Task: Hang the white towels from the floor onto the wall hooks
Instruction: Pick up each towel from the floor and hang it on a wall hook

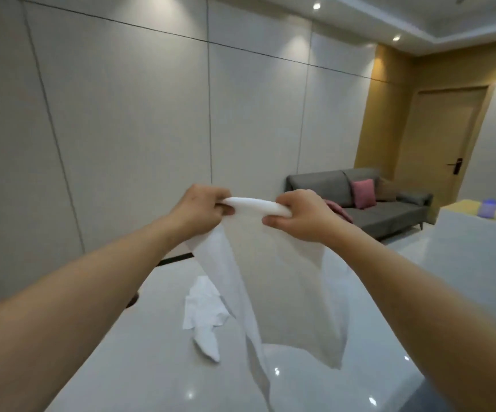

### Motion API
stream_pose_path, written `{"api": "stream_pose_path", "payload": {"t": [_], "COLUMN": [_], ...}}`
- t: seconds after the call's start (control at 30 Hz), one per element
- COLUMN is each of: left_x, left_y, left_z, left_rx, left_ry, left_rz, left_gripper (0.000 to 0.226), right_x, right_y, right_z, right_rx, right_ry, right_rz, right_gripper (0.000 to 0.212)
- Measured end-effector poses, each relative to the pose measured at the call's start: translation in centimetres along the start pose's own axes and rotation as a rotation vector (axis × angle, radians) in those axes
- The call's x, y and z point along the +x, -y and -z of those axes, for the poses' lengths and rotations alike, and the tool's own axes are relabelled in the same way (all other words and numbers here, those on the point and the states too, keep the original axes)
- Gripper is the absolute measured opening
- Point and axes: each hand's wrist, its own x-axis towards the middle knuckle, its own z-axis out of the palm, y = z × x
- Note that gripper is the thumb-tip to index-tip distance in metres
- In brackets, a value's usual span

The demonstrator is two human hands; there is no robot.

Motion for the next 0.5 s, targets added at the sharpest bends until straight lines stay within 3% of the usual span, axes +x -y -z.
{"api": "stream_pose_path", "payload": {"t": [0.27,0.5], "left_x": [-10.3,-20.1], "left_y": [23.7,36.7], "left_z": [19.2,30.7], "left_rx": [0.244,0.384], "left_ry": [-0.121,-0.228], "left_rz": [0.362,0.625], "left_gripper": [0.033,0.009], "right_x": [14.3,23.4], "right_y": [21.6,40.4], "right_z": [-15.5,-28.3], "right_rx": [0.215,0.401], "right_ry": [0.139,0.284], "right_rz": [0.147,0.421], "right_gripper": [0.033,0.026]}}
